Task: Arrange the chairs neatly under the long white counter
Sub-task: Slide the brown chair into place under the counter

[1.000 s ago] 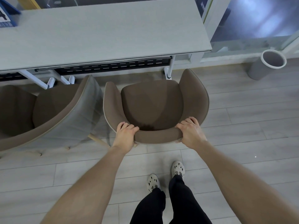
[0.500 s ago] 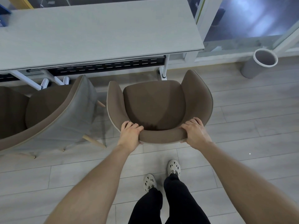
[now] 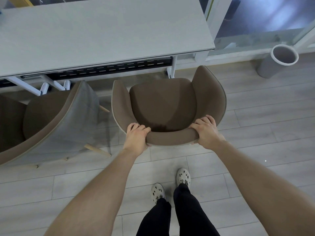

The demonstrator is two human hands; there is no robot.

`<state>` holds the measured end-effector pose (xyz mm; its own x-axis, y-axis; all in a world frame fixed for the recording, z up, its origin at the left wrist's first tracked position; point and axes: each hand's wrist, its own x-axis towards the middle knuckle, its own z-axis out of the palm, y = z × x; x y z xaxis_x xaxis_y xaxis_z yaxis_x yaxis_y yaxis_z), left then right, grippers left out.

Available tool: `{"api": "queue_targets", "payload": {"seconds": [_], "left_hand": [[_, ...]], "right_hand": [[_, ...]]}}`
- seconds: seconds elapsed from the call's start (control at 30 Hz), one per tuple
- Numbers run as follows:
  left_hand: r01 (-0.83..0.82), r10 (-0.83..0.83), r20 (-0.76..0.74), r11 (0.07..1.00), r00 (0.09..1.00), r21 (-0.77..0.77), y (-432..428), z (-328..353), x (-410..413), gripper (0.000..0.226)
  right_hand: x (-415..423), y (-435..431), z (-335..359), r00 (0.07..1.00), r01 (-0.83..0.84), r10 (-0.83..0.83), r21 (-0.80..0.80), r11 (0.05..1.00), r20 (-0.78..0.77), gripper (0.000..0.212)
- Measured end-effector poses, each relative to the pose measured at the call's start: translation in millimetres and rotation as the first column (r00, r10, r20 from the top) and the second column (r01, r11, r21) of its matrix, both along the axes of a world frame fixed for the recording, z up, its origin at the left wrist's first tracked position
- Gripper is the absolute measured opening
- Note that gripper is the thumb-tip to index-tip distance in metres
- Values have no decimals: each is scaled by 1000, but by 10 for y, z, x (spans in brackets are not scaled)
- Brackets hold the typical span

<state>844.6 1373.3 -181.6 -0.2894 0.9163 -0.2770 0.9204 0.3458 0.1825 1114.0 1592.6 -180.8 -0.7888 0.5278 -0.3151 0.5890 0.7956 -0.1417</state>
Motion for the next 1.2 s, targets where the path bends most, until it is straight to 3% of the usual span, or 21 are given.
{"api": "queue_targets", "payload": {"seconds": [0.37,0.53,0.63,0.8,1.03,1.2], "left_hand": [[-13,13,-1,999,1000,32,-8,4,-1,51],[-9,10,50,1000,999,-10,-43,72,-21,69],[-44,44,73,999,996,-1,-166,302,-77,78],[-204,202,86,979,976,14,-627,630,-437,76],[-301,302,58,953,952,-20,-1472,736,-1436,67],[-292,292,12,956,956,-3,-2200,719,-2535,73]], "right_hand": [[-15,-37,28,1000,1,-1,-3,1000,-15,70],[-128,-206,240,991,-25,19,42,999,131,84],[-395,-455,423,983,-52,63,-68,996,175,97],[-1101,-971,687,996,-52,68,-247,968,58,105],[-2231,-1643,860,994,-105,101,-174,979,-32,76],[-3145,-2264,807,996,-52,40,-161,986,-76,70]]}}
